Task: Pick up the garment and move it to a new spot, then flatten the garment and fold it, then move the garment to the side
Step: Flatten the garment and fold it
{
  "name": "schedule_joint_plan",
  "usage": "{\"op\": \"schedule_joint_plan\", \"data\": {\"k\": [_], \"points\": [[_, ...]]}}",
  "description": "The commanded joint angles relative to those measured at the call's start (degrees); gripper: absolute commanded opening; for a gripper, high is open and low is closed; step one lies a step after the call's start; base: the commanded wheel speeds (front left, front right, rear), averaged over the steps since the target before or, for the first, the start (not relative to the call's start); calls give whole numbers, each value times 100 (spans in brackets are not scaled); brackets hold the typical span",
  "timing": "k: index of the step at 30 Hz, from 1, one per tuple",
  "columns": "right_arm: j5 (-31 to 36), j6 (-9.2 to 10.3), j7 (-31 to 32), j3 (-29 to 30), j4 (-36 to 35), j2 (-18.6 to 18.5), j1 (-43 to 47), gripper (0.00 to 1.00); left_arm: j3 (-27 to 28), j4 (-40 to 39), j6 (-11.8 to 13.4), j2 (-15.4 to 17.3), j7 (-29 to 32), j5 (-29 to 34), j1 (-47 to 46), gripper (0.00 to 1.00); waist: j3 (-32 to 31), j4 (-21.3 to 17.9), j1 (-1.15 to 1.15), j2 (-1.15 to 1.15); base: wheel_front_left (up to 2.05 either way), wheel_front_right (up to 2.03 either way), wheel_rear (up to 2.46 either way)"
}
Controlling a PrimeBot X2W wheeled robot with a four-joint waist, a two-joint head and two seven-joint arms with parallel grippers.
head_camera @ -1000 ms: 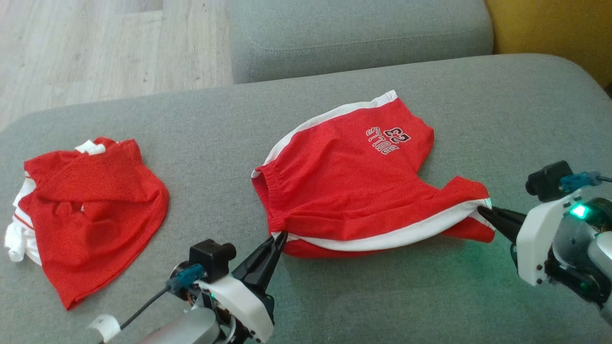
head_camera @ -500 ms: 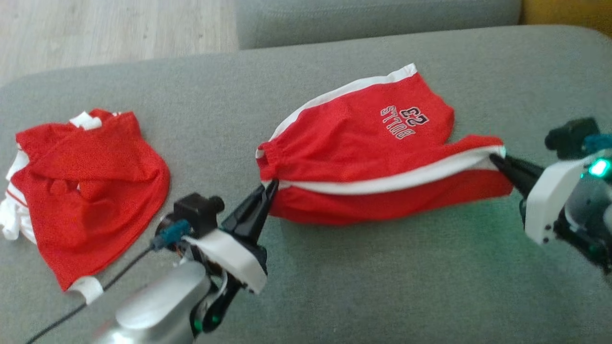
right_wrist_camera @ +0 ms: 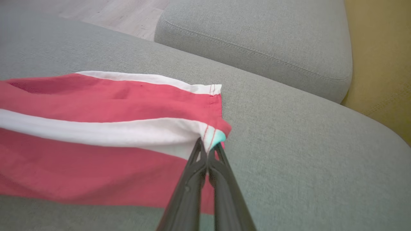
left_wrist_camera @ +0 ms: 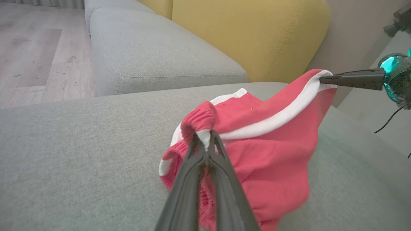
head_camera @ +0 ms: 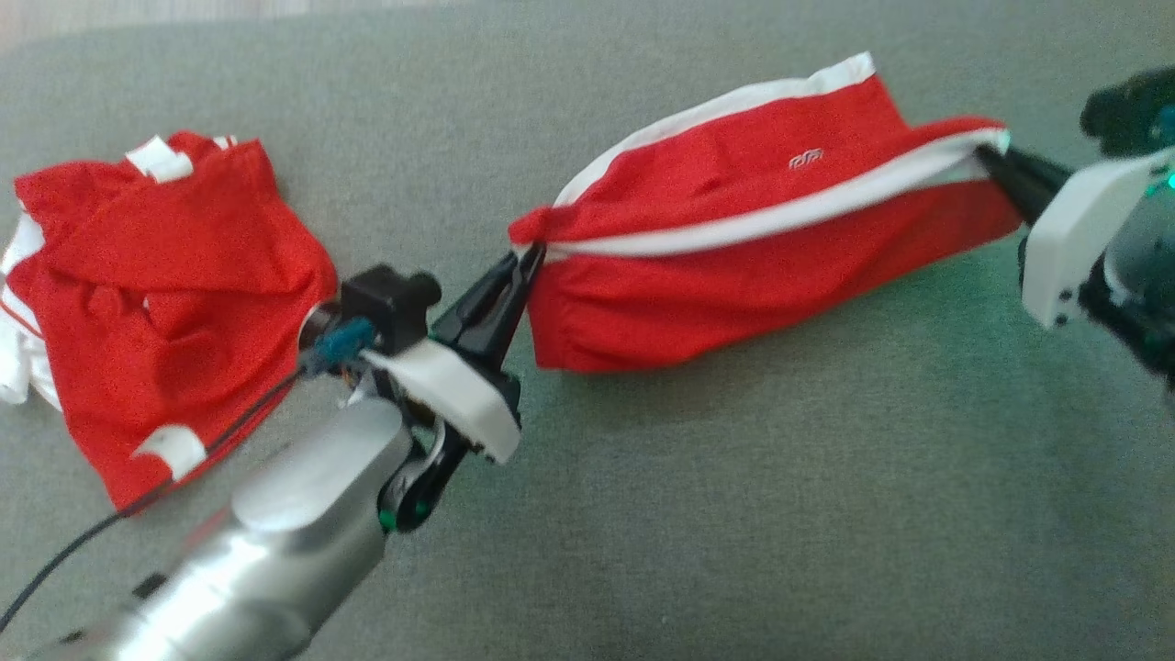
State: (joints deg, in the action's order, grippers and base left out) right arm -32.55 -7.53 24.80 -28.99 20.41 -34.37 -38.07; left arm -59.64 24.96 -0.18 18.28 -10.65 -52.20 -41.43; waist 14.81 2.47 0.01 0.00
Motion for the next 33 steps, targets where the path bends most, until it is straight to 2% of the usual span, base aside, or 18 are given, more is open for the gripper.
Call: {"op": "schedule_joint_plan", "data": {"k": [1, 7, 23, 24, 25, 26, 27, 33], "points": [[103, 4, 23, 35, 13, -13, -295, 0, 249, 7, -55, 33, -17, 66, -413, 0, 261, 84, -1, 0, 0, 0, 0], [307, 4, 41, -96, 633, 170, -929, 0, 260, 526, -184, -215, -115, 222, -918, 0, 664, 185, -1, 0, 0, 0, 0], [364, 4, -397, -563, 1717, 380, -1764, 0, 347, 1360, -470, -628, -367, 347, -1381, 0, 969, 346, -1, 0, 0, 0, 0], [358, 4, -441, -573, 1779, 386, -1796, 0, 352, 1391, -479, -645, -375, 359, -1400, 7, 977, 347, -1, 0, 0, 0, 0], [356, 4, -507, -565, 1843, 396, -1829, 0, 354, 1419, -488, -659, -382, 372, -1415, 37, 985, 346, -1, 0, 0, 0, 0], [390, 4, -623, -555, 1895, 402, -1869, 56, 356, 1444, -498, -672, -388, 383, -1430, 96, 990, 344, -1, 0, 0, 0, 0], [402, 4, -703, -519, 1987, 421, -1895, 100, 364, 1468, -505, -683, -393, 391, -1443, 100, 990, 341, -1, 0, 0, 0, 0], [542, 4, -1273, -393, 2445, 582, -1962, 100, 471, 1550, -496, -638, -422, 483, -1403, 100, 838, 281, -1, 0, 0, 0, 0]]}}
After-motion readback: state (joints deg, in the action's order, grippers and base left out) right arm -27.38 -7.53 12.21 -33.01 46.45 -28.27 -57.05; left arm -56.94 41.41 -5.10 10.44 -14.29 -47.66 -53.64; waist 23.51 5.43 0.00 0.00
